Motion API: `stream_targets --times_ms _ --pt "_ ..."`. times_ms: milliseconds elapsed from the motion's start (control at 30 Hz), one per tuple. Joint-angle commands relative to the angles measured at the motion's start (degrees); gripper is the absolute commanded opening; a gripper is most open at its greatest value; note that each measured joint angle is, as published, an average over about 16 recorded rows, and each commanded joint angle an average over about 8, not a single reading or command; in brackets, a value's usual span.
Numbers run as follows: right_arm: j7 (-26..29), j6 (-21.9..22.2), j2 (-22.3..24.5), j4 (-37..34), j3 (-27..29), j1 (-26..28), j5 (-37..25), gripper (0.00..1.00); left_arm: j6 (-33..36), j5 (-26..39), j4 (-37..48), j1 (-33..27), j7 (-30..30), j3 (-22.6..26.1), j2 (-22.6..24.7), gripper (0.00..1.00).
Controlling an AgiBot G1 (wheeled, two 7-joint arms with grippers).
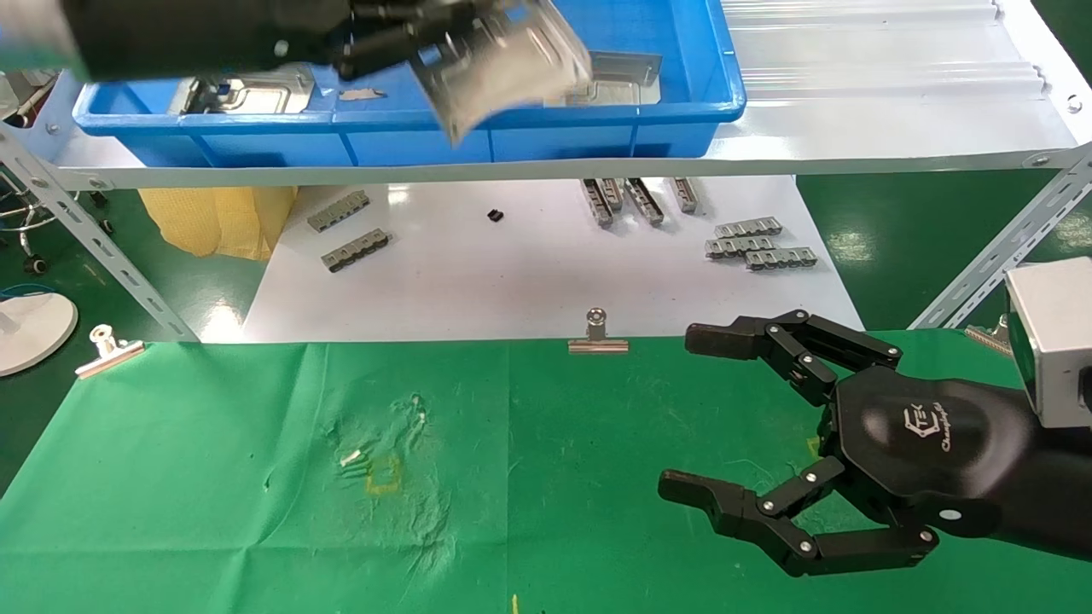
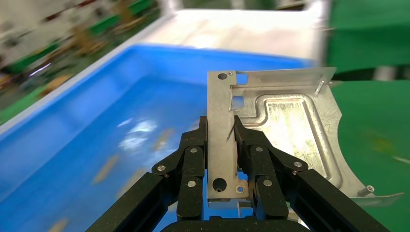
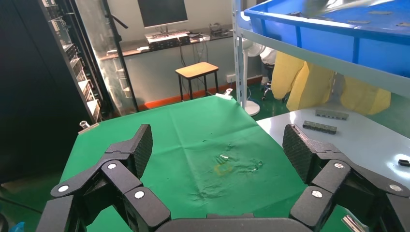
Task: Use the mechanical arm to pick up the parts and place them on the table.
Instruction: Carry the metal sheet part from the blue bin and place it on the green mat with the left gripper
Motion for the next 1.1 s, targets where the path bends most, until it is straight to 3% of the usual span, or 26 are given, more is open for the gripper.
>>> stream_targets --times_ms 33,333,567,700,900,1100 --pt "0.0 0.0 0.0 0.0 0.0 0.0 0.0 1.00 5.2 -0.6 -0.5 0.4 2.5 -0.2 -1.4 0.00" --pt "0.0 0.0 0.0 0.0 0.0 0.0 0.0 1.00 13.5 -1.9 -4.5 1.9 9.3 1.2 -6.7 0.00" --pt "0.0 0.0 0.0 0.0 0.0 0.0 0.0 1.00 14.0 -8.1 -21.1 11.3 11.0 8.9 -16.2 0.00" --pt "0.0 0.0 0.0 0.0 0.0 0.0 0.0 1.00 13.2 -10.6 -25.8 15.7 11.1 14.0 -19.7 0.00" --pt "0.0 0.0 0.0 0.0 0.0 0.0 0.0 1.00 10.4 -5.8 -20.4 18.7 15.4 20.0 -17.2 0.00" --pt "0.0 0.0 0.0 0.0 0.0 0.0 0.0 1.00 5.4 -1.7 -11.6 19.8 21.6 22.3 -12.0 0.00"
